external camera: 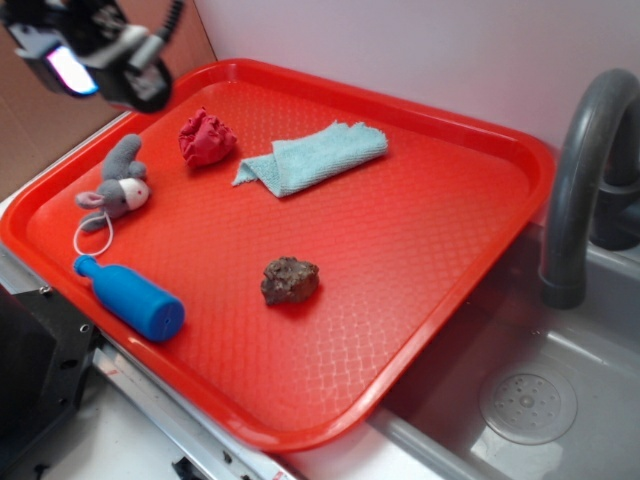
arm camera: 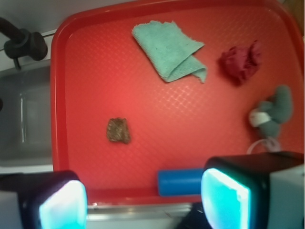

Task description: Grab the rock.

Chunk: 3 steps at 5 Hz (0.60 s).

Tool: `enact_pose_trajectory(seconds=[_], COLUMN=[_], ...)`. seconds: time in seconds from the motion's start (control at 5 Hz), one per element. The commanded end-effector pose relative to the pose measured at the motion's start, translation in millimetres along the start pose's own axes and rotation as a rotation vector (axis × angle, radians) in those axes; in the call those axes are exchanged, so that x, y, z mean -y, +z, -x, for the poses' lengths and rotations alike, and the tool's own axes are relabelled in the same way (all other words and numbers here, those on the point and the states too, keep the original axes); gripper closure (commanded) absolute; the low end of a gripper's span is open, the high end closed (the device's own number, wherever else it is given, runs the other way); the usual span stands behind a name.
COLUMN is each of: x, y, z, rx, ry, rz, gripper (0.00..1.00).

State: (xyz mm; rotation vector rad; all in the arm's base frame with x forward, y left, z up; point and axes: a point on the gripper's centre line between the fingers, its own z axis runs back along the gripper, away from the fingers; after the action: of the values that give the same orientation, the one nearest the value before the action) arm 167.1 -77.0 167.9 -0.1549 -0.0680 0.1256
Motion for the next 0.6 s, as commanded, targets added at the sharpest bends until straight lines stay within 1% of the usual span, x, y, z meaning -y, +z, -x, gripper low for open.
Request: enact_pose_trajectory(seconds=[0.0, 0.2, 0.4], x=[26, 34, 38], y=[-45, -77, -94], z=[-11, -12, -8], rx=[-0.048, -0.072, -0.098], ry=[-0.037, -0.034, -0.048], rz=[-0.011, -0.115, -0.132], gripper=[0.0, 0.0, 0.0])
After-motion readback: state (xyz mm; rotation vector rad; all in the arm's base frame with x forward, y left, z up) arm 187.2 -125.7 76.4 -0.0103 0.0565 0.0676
